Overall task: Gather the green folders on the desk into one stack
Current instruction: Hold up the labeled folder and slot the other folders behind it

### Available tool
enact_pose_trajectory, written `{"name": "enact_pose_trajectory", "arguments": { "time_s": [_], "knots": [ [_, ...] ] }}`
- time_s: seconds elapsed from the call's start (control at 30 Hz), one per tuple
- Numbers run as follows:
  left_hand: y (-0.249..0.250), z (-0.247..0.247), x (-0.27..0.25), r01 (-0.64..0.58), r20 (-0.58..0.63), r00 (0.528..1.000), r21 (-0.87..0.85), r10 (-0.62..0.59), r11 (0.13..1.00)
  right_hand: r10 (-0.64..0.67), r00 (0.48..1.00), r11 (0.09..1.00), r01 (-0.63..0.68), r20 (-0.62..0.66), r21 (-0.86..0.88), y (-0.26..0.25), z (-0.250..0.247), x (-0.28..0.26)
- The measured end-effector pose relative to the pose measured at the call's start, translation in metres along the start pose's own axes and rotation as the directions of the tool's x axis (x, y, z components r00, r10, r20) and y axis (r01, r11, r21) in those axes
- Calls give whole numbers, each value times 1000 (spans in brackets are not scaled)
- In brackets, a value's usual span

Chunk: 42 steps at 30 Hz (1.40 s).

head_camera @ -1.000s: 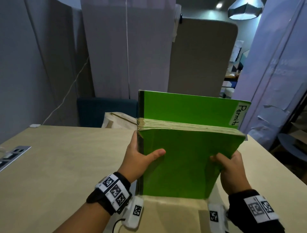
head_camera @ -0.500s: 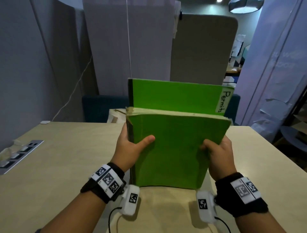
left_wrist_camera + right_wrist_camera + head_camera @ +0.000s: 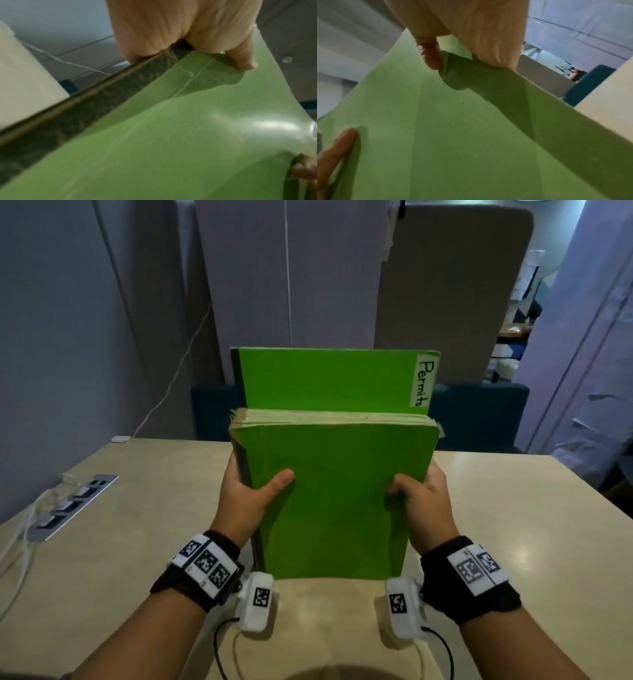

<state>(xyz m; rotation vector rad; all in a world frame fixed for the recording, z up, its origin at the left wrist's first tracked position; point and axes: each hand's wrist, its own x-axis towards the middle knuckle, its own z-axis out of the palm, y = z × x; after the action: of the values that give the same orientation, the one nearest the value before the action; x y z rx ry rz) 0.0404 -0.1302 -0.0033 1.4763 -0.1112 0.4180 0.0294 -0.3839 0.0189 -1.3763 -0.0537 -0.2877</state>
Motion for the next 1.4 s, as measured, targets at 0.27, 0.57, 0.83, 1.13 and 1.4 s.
{"name": "enact_pose_trajectory", "arguments": {
  "time_s": [0.27, 0.57, 0.83, 1.13, 1.4],
  "knots": [
    [-27, 3, -3, 56, 4, 998, -5, -56, 998, 122, 992, 992, -123, -21, -2, 20, -3, -6],
    [-47, 8, -16, 63, -68, 996, -20, -64, 998, 129, 992, 992, -129, 9, 6, 29, -5, -4],
    [-50, 9, -16, 48, -90, 995, -13, -49, 999, 121, 993, 992, -122, 5, 14, 34, -7, -6],
    [-49, 6, -15, 55, -69, 996, -9, -56, 998, 101, 995, 995, -101, -2, 18, 35, -7, -5],
    [-47, 5, -16, 55, -35, 998, -9, -55, 998, 106, 994, 994, -106, -6, -28, 36, -7, -9]
  ]
}}
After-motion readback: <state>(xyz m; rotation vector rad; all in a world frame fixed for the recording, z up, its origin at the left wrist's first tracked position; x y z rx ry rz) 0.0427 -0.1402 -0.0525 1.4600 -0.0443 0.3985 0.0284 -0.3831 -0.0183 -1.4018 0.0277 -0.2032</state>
